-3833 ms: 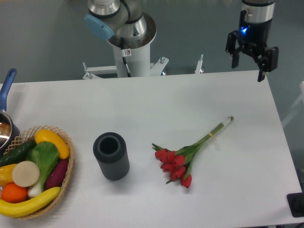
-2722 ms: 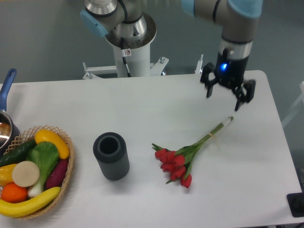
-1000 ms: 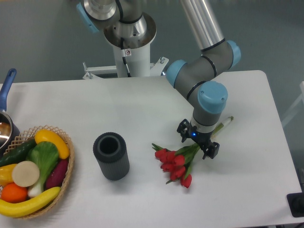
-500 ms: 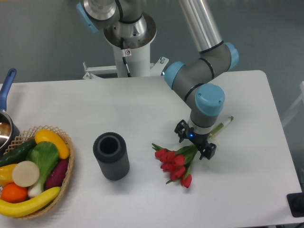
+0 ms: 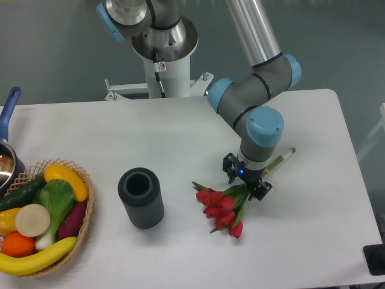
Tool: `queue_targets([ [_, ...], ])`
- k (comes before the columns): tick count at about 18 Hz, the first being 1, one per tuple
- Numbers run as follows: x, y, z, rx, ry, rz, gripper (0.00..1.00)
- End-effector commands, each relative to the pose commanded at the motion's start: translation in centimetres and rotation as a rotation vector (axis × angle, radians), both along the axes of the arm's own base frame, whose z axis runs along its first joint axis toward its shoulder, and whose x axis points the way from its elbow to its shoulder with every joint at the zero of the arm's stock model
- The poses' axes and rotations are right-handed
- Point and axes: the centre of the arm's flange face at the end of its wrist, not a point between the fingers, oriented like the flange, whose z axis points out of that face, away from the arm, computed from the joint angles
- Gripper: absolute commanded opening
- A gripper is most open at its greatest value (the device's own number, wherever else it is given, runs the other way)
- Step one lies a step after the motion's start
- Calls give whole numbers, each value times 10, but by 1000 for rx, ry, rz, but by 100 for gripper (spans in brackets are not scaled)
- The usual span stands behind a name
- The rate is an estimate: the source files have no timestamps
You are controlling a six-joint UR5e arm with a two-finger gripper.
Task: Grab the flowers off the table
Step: 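Close the gripper around the tulip stems, then lift the gripped tulips up off the table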
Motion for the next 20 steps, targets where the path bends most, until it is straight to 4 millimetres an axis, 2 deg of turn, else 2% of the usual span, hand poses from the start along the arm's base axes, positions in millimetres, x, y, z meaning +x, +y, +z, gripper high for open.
queue_targets([
  [2, -1, 0, 1, 1, 1, 2, 47],
  [7, -2, 1, 2, 2, 3, 2, 25],
  [16, -14, 2, 22, 24, 38, 1, 25],
  [17, -17, -1, 29, 33, 47, 9, 25],
  [19, -18, -6, 67, 70, 94, 21, 25],
  [20, -18, -5, 79, 95, 103, 23, 25],
])
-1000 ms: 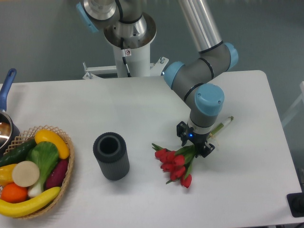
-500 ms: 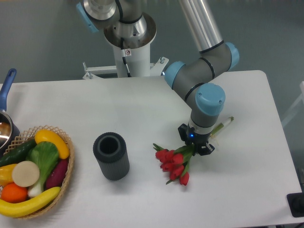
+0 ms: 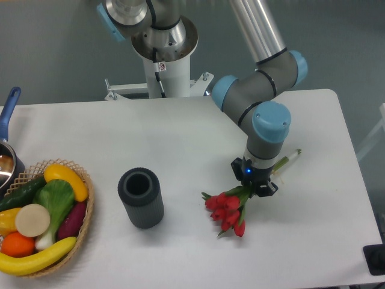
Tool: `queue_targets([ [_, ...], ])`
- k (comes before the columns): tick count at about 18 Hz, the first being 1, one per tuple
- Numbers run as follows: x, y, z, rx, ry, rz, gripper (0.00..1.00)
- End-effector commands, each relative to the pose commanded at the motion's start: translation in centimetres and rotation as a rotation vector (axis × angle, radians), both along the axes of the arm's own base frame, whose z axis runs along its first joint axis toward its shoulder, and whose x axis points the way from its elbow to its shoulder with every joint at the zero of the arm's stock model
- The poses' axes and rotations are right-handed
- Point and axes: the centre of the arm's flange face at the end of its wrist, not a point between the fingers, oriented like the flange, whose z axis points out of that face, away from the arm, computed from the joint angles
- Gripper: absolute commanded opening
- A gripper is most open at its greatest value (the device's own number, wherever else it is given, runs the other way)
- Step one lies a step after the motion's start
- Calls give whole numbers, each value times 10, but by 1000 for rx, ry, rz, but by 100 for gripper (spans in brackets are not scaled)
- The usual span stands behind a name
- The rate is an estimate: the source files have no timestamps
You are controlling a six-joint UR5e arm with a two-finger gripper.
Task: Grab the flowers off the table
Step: 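Lift the gripped tulips up off the table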
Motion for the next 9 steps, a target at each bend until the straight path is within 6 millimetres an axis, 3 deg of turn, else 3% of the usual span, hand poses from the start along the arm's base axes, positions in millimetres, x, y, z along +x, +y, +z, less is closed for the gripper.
queue_targets([
  [2, 5, 4, 22, 88, -10, -7, 25],
  [9, 10, -14, 119, 463, -83, 76, 26],
])
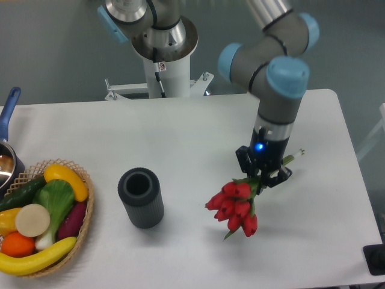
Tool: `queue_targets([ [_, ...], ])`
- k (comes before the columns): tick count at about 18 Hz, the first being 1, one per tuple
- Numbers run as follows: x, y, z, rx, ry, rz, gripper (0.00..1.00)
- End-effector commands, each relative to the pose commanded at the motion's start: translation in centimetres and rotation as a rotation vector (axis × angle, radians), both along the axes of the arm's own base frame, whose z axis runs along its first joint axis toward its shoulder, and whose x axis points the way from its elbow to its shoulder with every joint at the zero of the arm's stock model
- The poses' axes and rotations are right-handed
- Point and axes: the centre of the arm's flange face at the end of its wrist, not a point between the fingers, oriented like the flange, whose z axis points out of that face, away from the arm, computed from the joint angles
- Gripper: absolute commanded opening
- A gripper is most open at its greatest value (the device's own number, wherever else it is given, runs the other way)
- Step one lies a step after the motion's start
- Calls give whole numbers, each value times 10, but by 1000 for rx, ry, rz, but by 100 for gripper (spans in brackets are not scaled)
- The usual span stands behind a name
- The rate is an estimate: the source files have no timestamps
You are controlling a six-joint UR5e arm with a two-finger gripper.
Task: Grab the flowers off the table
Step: 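Lift the gripped tulips up off the table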
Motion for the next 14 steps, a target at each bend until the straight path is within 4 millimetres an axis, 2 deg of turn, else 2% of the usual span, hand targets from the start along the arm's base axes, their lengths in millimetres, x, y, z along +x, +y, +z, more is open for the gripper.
queue_targets([
  [2, 8, -10, 26, 87, -11, 3, 26],
  [6, 14, -26, 53, 279, -112, 15, 26],
  [14, 7, -46, 53, 386, -181, 26, 26],
])
